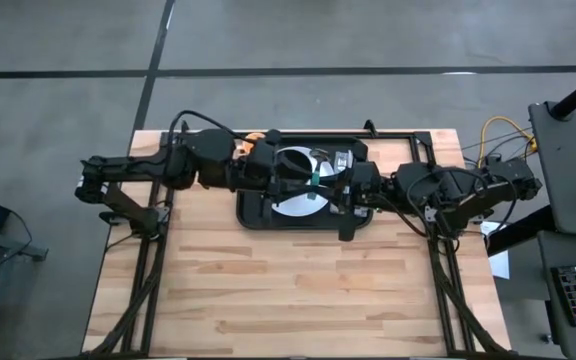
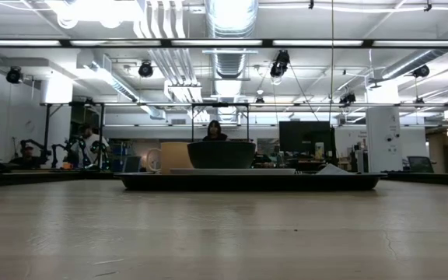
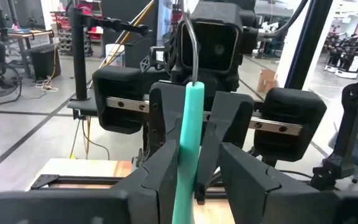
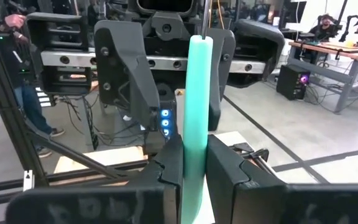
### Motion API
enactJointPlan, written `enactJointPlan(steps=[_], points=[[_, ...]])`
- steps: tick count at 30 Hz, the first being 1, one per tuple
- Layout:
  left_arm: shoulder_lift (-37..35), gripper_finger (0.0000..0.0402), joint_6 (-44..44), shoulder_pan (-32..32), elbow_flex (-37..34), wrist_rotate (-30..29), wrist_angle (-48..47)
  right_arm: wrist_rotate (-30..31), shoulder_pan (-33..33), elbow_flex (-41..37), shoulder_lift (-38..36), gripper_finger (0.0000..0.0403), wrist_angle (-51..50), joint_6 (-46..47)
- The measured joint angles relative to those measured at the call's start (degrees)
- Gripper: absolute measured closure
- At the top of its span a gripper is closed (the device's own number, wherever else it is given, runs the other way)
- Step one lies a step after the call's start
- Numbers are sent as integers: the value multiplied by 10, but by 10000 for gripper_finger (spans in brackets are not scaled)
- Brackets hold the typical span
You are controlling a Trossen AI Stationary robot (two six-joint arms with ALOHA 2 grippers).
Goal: Set up tray
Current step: Put the blue spoon on top of the gray napkin on the black tray
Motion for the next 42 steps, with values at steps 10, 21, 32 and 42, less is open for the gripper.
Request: enactJointPlan(steps=[10, 21, 32, 42], points=[[14, 326, -12, 1, 0, 20, 24, -8, -5, 0, 0, 373, 2, -4], [15, 378, -16, 0, 0, 17, 37, -32, -6, 0, -1, 336, 7, -2], [13, 378, 15, -2, -2, -139, -19, 113, 18, 37, -24, 225, -31, 60], [30, 378, 34, -2, -2, -254, -15, 125, -12, 40, 16, 248, -2, 59]])
